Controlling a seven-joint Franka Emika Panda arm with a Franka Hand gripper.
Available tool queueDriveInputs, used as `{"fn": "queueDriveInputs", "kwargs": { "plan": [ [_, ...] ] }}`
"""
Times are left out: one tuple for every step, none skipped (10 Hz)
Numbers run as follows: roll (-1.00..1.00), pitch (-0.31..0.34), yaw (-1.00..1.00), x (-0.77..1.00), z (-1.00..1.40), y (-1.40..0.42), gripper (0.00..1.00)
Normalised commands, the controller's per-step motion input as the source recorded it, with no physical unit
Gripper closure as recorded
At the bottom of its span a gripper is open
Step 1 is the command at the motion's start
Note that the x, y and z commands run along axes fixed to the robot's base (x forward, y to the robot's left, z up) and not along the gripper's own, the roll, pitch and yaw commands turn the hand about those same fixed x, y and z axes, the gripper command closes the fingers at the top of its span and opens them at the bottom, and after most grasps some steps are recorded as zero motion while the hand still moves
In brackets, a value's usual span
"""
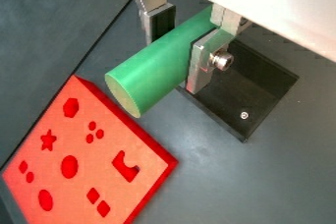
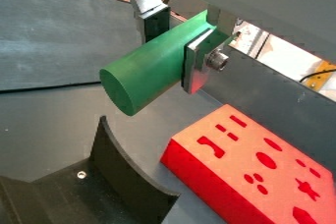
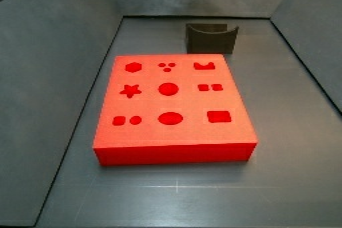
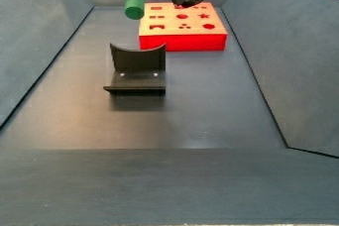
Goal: Pick up the round object. Move up. Place the round object on the fixture. Regrasp the round object. Move to above the board. Insert the round object.
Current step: Place the round object on the fixture, then regrasp the round object.
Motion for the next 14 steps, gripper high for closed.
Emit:
{"fn": "queueDriveInputs", "kwargs": {
  "plan": [
    [-1.00, 0.162, -0.02, 0.12, -1.00, 0.13, 1.00],
    [-1.00, 0.157, -0.02, 0.13, -1.00, 0.14, 1.00],
    [-1.00, 0.195, -0.07, 0.14, -1.00, 0.14, 1.00],
    [-0.89, 0.203, -0.11, 0.15, -1.00, 0.14, 1.00],
    [-0.72, 0.181, -0.14, 0.15, -1.00, 0.14, 1.00],
    [-0.50, 0.133, -0.17, 0.16, -1.00, 0.14, 1.00],
    [-0.33, 0.100, -0.19, 0.17, -1.00, 0.14, 1.00],
    [-0.22, 0.065, -0.19, 0.18, -1.00, 0.13, 1.00],
    [-0.18, 0.030, -0.18, 0.16, -0.86, 0.11, 1.00],
    [-0.16, -0.007, -0.17, 0.12, -0.59, 0.09, 1.00],
    [-0.15, -0.029, -0.15, 0.10, -0.40, 0.07, 1.00],
    [-0.14, -0.052, -0.13, 0.08, -0.22, 0.05, 1.00],
    [0.00, 0.000, 0.00, 0.00, 0.00, 0.00, 0.00],
    [0.00, -0.085, 0.02, 0.00, 1.00, 0.00, 0.00]
  ]
}}
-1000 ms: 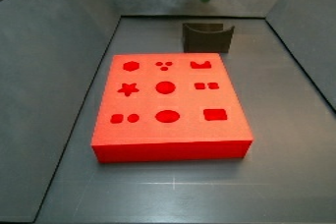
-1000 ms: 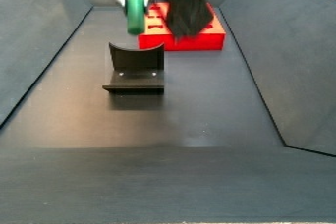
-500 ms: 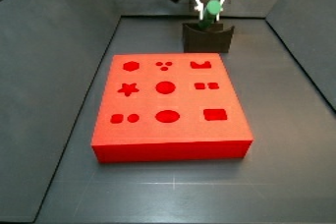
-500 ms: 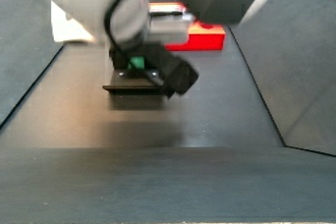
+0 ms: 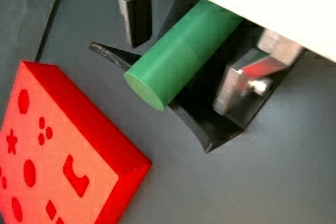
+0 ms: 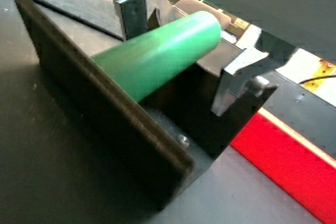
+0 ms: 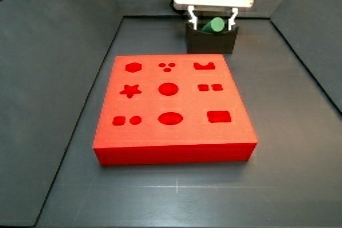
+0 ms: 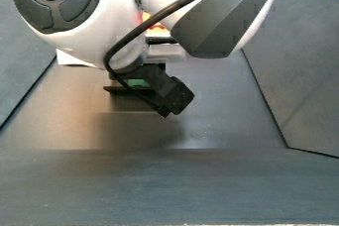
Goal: Pick up the round object. Move up. Place the round object on the fixture. Regrasp the round object. Move to above the board. Insert the round object.
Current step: Regrasp the round object.
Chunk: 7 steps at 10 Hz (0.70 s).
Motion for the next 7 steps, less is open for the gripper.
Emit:
{"fn": "queueDriveInputs", "kwargs": {
  "plan": [
    [0.00, -0.082, 0.03, -0.01, 1.00, 0.00, 0.00],
    [0.01, -0.065, 0.05, -0.03, 1.00, 0.00, 0.00],
    [0.01, -0.056, 0.06, -0.03, 1.00, 0.00, 0.00],
    [0.01, -0.028, 0.08, -0.04, 1.00, 0.00, 0.00],
    [0.01, -0.003, 0.08, -0.04, 0.90, 0.00, 0.00],
    [0.00, 0.022, 0.07, -0.04, 0.72, 0.01, 0.00],
    [0.00, 0.052, 0.06, -0.03, 0.46, 0.01, 0.00]
  ]
}}
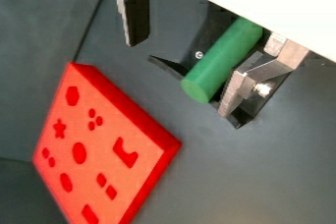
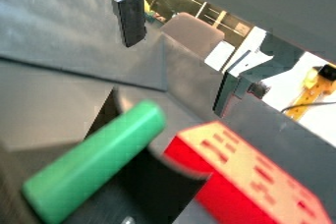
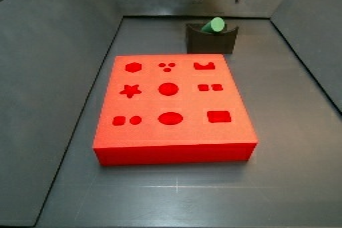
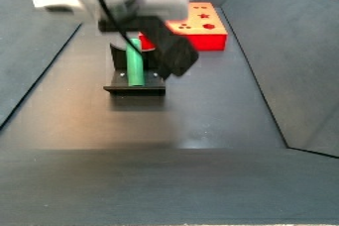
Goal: Pick up the round object. Move up. Place the round object on the fixture. Regrasp the round object. Move to above the board. Insert the round object.
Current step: Regrasp the round object.
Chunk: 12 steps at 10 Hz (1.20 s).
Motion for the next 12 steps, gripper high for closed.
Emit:
{"fn": "queueDriveInputs", "kwargs": {
  "plan": [
    [0.01, 0.072, 0.04, -0.03, 0.20, 0.01, 0.00],
    [1.00, 0.072, 0.01, -0.14, 1.00, -0.85, 0.00],
    [1.00, 0.071, 0.01, -0.13, 0.93, -0.84, 0.00],
    [1.00, 0.060, 0.01, -0.13, 0.80, -0.71, 0.00],
    [1.00, 0.052, 0.01, -0.12, 0.62, -0.55, 0.00],
    [1.00, 0.049, 0.01, -0.09, 0.41, -0.39, 0.00],
    [1.00, 0.048, 0.01, -0.05, 0.11, -0.14, 0.00],
    [1.00, 0.050, 0.01, -0.01, 0.02, -0.05, 0.00],
    [1.00, 0.052, 0.01, 0.00, 0.03, -0.03, 0.00],
    [1.00, 0.050, 0.01, -0.01, 0.03, -0.04, 0.00],
    [1.00, 0.044, 0.01, -0.02, 0.02, -0.03, 0.00],
    [1.00, 0.040, 0.01, -0.02, 0.01, -0.03, 0.00]
  ]
}}
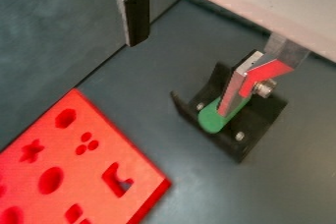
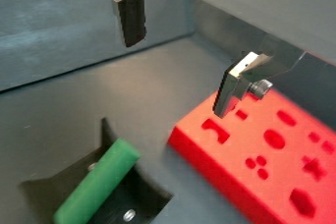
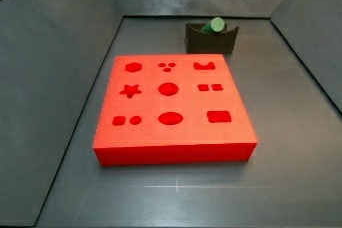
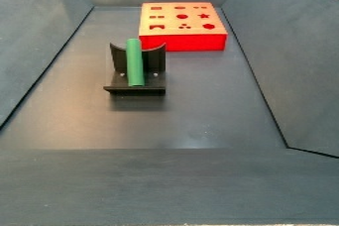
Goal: Pick up the round object. Move up. Place the round object on the fixture. Regrasp the round object. Move to above the board. Insert the round object.
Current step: Regrasp the round object.
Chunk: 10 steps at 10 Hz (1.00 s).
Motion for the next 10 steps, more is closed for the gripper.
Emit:
{"fn": "queueDriveInputs", "kwargs": {
  "plan": [
    [1.00, 0.037, 0.01, -0.02, 0.01, -0.03, 0.00],
    [1.00, 0.030, 0.01, -0.02, 0.01, -0.02, 0.00],
    [1.00, 0.026, 0.01, -0.02, 0.01, -0.02, 0.00],
    [1.00, 0.024, 0.01, -0.01, 0.00, -0.02, 0.00],
    [1.00, 0.025, 0.01, -0.01, 0.01, -0.02, 0.00],
    [1.00, 0.028, 0.01, -0.01, 0.01, -0.02, 0.00],
    [1.00, 0.035, 0.02, 0.00, 0.01, -0.02, 0.00],
    [1.00, 0.040, 0.02, 0.01, 0.00, -0.02, 0.00],
    [1.00, 0.051, 0.02, 0.03, -0.01, -0.02, 0.00],
    [1.00, 0.057, 0.03, 0.04, -0.01, -0.02, 0.00]
  ]
}}
